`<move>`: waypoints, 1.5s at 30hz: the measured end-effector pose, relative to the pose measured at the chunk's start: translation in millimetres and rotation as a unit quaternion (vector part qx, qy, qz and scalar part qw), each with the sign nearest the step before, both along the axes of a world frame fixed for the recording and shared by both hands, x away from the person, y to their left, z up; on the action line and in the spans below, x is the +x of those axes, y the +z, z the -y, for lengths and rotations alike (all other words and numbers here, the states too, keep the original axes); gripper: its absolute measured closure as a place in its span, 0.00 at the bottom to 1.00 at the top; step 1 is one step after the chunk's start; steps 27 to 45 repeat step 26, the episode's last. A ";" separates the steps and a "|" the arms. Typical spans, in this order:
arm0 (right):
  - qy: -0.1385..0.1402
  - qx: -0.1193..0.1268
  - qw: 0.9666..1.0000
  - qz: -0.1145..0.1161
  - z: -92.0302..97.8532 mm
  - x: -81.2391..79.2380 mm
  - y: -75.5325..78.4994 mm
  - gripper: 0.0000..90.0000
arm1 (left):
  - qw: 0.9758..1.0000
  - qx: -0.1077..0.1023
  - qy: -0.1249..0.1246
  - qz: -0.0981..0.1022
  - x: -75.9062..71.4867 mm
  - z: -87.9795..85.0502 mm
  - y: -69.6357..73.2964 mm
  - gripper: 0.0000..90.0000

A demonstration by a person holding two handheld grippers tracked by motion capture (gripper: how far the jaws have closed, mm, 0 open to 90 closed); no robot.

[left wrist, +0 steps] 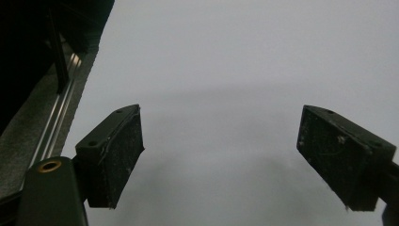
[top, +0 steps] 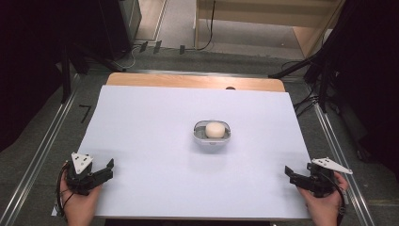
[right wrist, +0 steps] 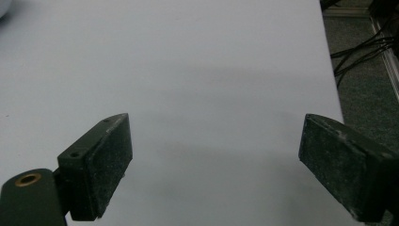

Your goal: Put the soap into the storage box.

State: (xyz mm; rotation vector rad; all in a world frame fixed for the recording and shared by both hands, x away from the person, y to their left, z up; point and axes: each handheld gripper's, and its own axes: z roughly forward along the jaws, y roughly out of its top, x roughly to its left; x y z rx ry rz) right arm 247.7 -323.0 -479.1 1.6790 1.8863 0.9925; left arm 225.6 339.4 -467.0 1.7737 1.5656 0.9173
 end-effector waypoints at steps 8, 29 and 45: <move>-0.024 -0.002 1.000 0.014 21.9 -9.8 -3.1 0.10 | 1.000 -0.004 -0.001 0.001 -0.1 -1.2 0.2 0.18; -0.071 0.018 0.997 0.029 29.0 -14.5 -11.7 0.08 | 1.000 0.000 0.002 0.000 0.2 -0.1 0.0 0.18; -0.071 0.018 0.997 0.029 29.0 -14.5 -11.7 0.08 | 1.000 0.000 0.002 0.000 0.2 -0.1 0.0 0.18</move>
